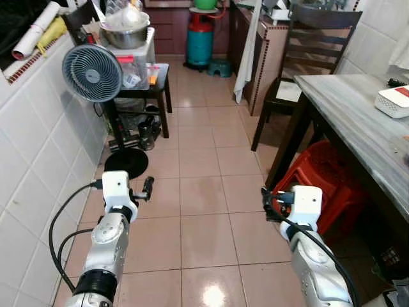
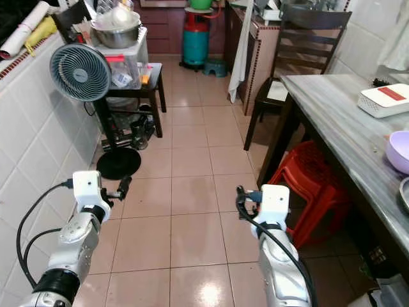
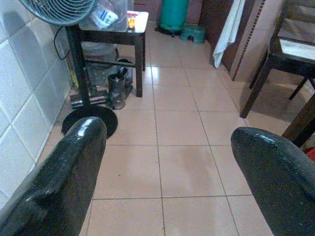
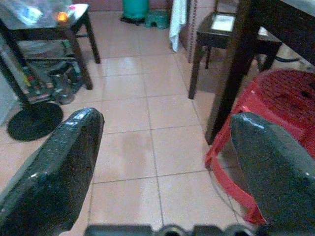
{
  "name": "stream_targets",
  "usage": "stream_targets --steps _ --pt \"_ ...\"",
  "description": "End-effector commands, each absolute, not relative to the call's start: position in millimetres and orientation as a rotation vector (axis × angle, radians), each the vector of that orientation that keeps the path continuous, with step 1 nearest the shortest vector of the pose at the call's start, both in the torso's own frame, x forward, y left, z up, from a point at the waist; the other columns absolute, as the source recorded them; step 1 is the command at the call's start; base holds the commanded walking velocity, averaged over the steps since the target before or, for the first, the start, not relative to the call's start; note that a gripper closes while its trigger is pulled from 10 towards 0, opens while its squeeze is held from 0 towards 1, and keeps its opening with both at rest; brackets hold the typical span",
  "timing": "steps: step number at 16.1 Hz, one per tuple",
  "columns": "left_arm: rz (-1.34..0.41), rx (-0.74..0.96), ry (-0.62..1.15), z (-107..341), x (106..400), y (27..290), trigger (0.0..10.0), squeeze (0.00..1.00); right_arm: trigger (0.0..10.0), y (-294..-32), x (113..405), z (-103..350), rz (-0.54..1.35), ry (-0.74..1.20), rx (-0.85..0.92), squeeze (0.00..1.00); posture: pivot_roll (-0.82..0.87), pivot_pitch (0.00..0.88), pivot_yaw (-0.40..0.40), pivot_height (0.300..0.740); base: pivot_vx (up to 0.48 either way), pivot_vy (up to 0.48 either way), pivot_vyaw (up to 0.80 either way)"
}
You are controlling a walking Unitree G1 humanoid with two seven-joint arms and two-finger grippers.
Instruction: Setting the table
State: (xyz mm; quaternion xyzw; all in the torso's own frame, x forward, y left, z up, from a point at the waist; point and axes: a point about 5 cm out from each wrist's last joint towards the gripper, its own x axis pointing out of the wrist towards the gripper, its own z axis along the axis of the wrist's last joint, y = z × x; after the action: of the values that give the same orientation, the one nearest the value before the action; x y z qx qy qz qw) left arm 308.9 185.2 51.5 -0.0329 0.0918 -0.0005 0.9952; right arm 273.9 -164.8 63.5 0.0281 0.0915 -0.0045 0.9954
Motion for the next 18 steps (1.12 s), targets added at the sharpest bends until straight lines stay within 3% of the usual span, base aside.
stream_targets --steps 1,6,12,16,18 --pt "-0.006 -0.047 0.170 58 311 184 10.0 0.00 10.0 -170 274 69 -0.026 0.164 0.050 0.00 0.02 0.000 0.002 0.740 0.000 0.000 0.00" --pt "-0.049 0.012 0.228 42 282 191 10.0 0.00 10.0 -198 254 65 -0.069 0.183 -0.040 0.00 0.02 0.000 0.009 0.740 0.000 0.000 0.00" --pt "-0.073 0.054 0.257 36 255 201 10.0 0.00 10.0 -196 235 64 -0.062 0.167 -0.011 0.00 0.01 0.000 0.027 0.740 0.000 0.000 0.00" --pt "-0.161 0.089 0.230 45 264 181 10.0 0.00 10.0 -199 228 68 -0.107 0.139 0.024 0.00 -0.02 0.000 0.041 0.740 0.000 0.000 0.00" --pt "-0.130 0.037 0.226 50 271 185 10.0 0.00 10.0 -195 225 70 -0.110 0.136 0.015 0.00 -0.04 0.000 0.060 0.740 0.000 0.000 0.00"
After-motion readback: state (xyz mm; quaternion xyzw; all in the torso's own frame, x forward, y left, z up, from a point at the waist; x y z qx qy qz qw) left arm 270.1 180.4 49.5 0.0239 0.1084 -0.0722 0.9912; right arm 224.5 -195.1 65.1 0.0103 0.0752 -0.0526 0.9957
